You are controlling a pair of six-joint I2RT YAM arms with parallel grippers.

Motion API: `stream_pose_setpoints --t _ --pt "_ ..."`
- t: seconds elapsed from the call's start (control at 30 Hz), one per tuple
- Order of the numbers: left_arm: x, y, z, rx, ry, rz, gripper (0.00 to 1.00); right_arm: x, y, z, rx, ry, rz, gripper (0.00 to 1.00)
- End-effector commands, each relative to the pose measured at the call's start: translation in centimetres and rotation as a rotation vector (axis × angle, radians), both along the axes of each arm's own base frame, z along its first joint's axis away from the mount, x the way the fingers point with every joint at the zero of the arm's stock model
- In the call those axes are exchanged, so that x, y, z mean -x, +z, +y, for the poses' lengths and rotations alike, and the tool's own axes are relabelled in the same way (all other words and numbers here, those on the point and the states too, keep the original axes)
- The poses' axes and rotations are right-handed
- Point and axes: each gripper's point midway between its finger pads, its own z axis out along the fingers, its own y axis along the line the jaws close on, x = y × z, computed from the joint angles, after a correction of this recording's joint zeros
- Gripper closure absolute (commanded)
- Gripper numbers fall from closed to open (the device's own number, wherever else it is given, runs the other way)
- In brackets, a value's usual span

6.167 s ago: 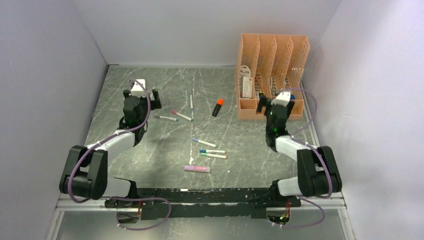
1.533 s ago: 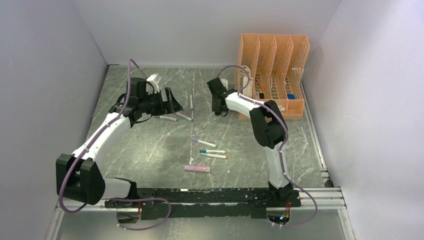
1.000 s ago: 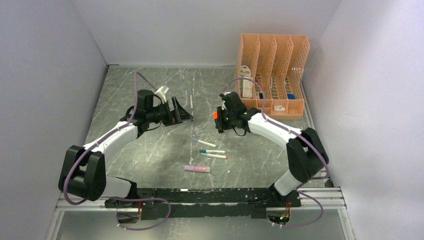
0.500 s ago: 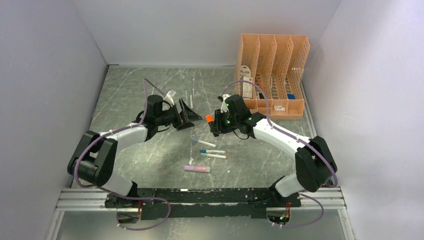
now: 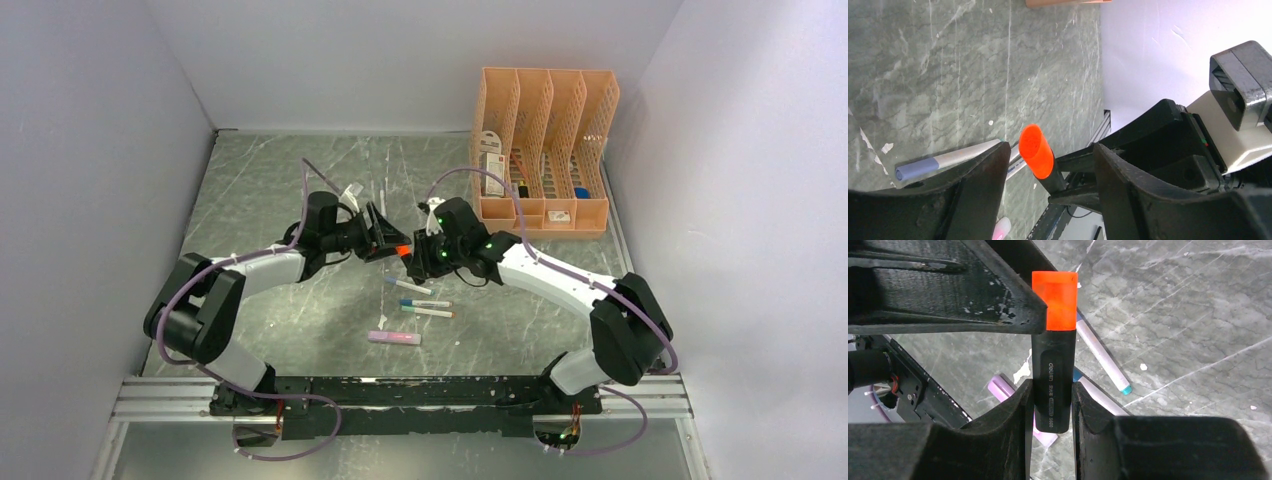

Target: Open the pen caps

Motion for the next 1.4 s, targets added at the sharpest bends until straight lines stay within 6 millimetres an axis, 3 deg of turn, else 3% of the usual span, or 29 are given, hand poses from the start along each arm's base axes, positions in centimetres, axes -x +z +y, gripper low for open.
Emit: stream_pose_setpoints --t 0.0,0.23,0.27,0.37,0.5,0.57,0.6,0.67,0.77,0.83,1.0,1.17,1.37 --pt "-0.7 0.8 -0.8 0.003 -0.001 -0.042 0.32 -0.6 2.5 0.8 -0.045 -0.011 -0.058 0.89" --pt "-0.1 0.4 -1.3 -0.008 -0.022 -0.041 0.56 -0.8 2.1 0.6 -0.029 -0.031 -0.055 0.89" --pt "0.1 0.3 -1.4 -0.011 -0.028 -0.039 0.58 -1.3 3.1 1.0 -0.044 -0.033 -0.073 0.9" --pt "0.4 -0.1 -1.7 -0.017 -0.037 -0.033 0.68 -1.4 3.3 1.2 -0.048 -0.039 -0.072 0.9" --pt "0.7 -0.4 -2.0 -0.025 -0.047 -0.027 0.69 -1.7 3.3 1.3 -0.046 -0.048 -0.07 0.91" --pt "0.7 -0.5 -2.1 -0.024 -0.052 -0.031 0.76 -1.6 3.5 1.4 -0.051 -0.044 -0.069 0.91" --pt "0.7 -0.4 -2.2 -0.018 -0.058 -0.032 0.78 -1.5 3.5 1.5 -0.055 -0.039 -0.066 0.89" --pt "0.9 -0.1 -2.5 0.003 -0.085 -0.042 0.81 -1.2 3.6 1.5 -0.058 -0.025 -0.057 0.7" --pt "1.5 0.8 -3.1 0.042 -0.152 -0.076 0.82 -0.8 4.3 0.8 -0.069 -0.008 -0.045 0.4" --pt "2.2 1.5 -3.4 0.079 -0.208 -0.108 0.82 -1.2 5.0 -0.8 -0.118 -0.012 -0.021 0.32" --pt "4.4 5.8 -3.8 0.276 -0.332 -0.255 0.82 -1.1 6.5 -4.7 -0.357 0.007 0.092 0.3" --pt "6.4 9.7 -3.5 0.474 -0.404 -0.321 0.81 2.0 8.3 -3.7 -0.572 0.155 0.176 0.31" --pt "6.6 9.6 -3.4 0.546 -0.409 -0.305 0.82 3.8 10.8 -3.0 -0.767 0.212 0.189 0.34"
